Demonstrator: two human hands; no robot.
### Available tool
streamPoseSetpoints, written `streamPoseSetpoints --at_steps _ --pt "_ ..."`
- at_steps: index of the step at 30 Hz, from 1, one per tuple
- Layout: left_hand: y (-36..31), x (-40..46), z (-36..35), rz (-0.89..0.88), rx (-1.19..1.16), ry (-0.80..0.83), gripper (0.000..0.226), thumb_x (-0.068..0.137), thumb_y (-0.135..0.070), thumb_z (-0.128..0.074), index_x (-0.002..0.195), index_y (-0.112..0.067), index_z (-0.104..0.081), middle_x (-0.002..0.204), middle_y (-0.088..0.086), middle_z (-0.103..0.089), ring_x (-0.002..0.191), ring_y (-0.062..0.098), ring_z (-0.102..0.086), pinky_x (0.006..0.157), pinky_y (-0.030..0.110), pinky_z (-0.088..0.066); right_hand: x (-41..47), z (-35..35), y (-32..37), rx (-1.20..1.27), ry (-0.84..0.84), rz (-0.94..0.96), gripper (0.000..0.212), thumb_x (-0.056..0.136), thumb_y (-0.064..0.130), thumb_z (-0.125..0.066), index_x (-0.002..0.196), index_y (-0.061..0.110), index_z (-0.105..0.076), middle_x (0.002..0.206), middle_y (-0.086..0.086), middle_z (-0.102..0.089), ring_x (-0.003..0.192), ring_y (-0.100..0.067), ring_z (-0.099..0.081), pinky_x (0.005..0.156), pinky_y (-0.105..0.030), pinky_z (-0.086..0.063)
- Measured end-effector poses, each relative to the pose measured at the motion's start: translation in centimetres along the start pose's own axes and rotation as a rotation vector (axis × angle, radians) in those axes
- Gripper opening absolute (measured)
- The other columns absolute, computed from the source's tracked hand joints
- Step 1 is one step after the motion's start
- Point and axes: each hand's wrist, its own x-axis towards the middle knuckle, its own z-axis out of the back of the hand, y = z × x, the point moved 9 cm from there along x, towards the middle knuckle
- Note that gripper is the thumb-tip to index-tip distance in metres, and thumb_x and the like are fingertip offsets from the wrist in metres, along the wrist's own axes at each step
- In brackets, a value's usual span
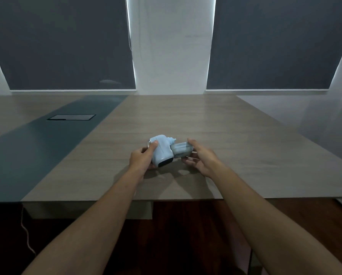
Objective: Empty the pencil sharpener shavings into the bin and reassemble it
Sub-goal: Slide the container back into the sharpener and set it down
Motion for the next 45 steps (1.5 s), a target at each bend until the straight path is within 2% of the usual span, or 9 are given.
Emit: streamPoseSetpoints --at_steps 6,12,16,20,26,31,37,41,45 --pt "-0.3 -0.1 -0.2 -0.016 0.036 0.015 0.060 0.067 -0.058 -0.075 0.105 -0.011 -0.071 0.107 0.011 -0.075 0.101 0.032 -0.072 0.086 0.050 -0.060 -0.2 0.1 0.0 -0.080 -0.001 0.002 0.047 0.081 0.027 -0.076 0.116 -0.003 -0.064 0.103 -0.016 -0.067 0.082 -0.029 -0.068 0.080 -0.040 -0.060" --pt "-0.8 -0.6 -0.9 -0.030 0.001 0.039 0.071 0.065 -0.055 -0.079 0.115 -0.006 -0.068 0.109 0.012 -0.074 0.097 0.030 -0.074 0.082 0.051 -0.061 -0.1 -1.2 -0.7 -0.176 0.038 0.032 0.048 0.080 0.035 -0.077 0.111 0.003 -0.058 0.117 -0.021 -0.069 0.090 -0.032 -0.071 0.081 -0.040 -0.060" --pt "-1.2 -0.6 -1.4 -0.051 0.000 0.042 0.070 0.057 -0.057 -0.079 0.108 -0.011 -0.068 0.108 0.010 -0.073 0.098 0.029 -0.073 0.084 0.051 -0.060 -0.4 -2.5 -1.0 -0.224 0.047 0.068 0.056 0.088 0.052 -0.059 0.112 0.002 -0.065 0.110 -0.014 -0.071 0.096 -0.030 -0.072 0.078 -0.040 -0.061" --pt "-0.9 0.0 -1.0 -0.062 0.044 0.041 0.064 0.044 -0.065 -0.080 0.089 -0.021 -0.066 0.105 0.006 -0.072 0.098 0.027 -0.072 0.085 0.051 -0.059 -0.4 -2.2 -1.2 -0.209 0.015 0.024 0.058 0.095 0.053 -0.044 0.102 0.001 -0.069 0.099 -0.015 -0.072 0.084 -0.028 -0.068 0.077 -0.039 -0.058" --pt "-1.4 -0.6 1.0 -0.067 0.067 0.000 0.070 0.041 -0.063 -0.079 0.092 -0.018 -0.065 0.103 0.007 -0.072 0.099 0.028 -0.072 0.087 0.050 -0.059 -0.7 -3.7 -1.8 -0.234 0.024 0.025 0.057 0.096 0.051 -0.039 0.098 0.002 -0.068 0.099 -0.018 -0.072 0.087 -0.031 -0.068 0.079 -0.039 -0.057" --pt "-2.0 -1.3 4.8 -0.094 0.100 -0.081 0.058 0.047 -0.060 -0.081 0.085 -0.023 -0.060 0.108 0.009 -0.072 0.101 0.028 -0.071 0.090 0.049 -0.058 -1.0 -6.2 -2.5 -0.361 0.073 0.018 0.055 0.094 0.055 -0.041 0.095 0.009 -0.070 0.105 -0.013 -0.072 0.097 -0.030 -0.068 0.089 -0.043 -0.057" --pt "-3.4 -2.2 10.6 -0.154 0.154 -0.268 0.061 0.068 -0.040 -0.084 0.115 -0.010 -0.060 0.115 0.009 -0.069 0.102 0.024 -0.067 0.092 0.042 -0.057 -2.2 -11.4 -4.1 -0.312 0.150 -0.015 0.057 0.097 0.049 -0.039 0.111 0.000 -0.065 0.095 -0.016 -0.063 0.083 -0.028 -0.062 0.081 -0.043 -0.057" --pt "-4.5 -3.7 14.5 -0.209 0.278 -0.463 0.055 0.072 -0.031 -0.083 0.115 -0.010 -0.058 0.101 0.001 -0.065 0.088 0.017 -0.060 0.079 0.025 -0.047 -2.5 -13.6 -5.0 -0.279 0.171 -0.030 0.051 0.098 0.047 -0.040 0.106 0.001 -0.062 0.083 -0.012 -0.056 0.070 -0.025 -0.056 0.067 -0.039 -0.054" --pt "-4.5 -4.3 17.1 -0.250 0.380 -0.582 0.057 0.069 -0.032 -0.083 0.114 -0.014 -0.055 0.116 0.007 -0.065 0.102 0.025 -0.064 0.086 0.029 -0.050 -2.5 -14.0 -5.6 -0.281 0.159 -0.033 0.052 0.097 0.048 -0.042 0.106 0.001 -0.063 0.087 -0.014 -0.058 0.073 -0.026 -0.059 0.072 -0.041 -0.057"
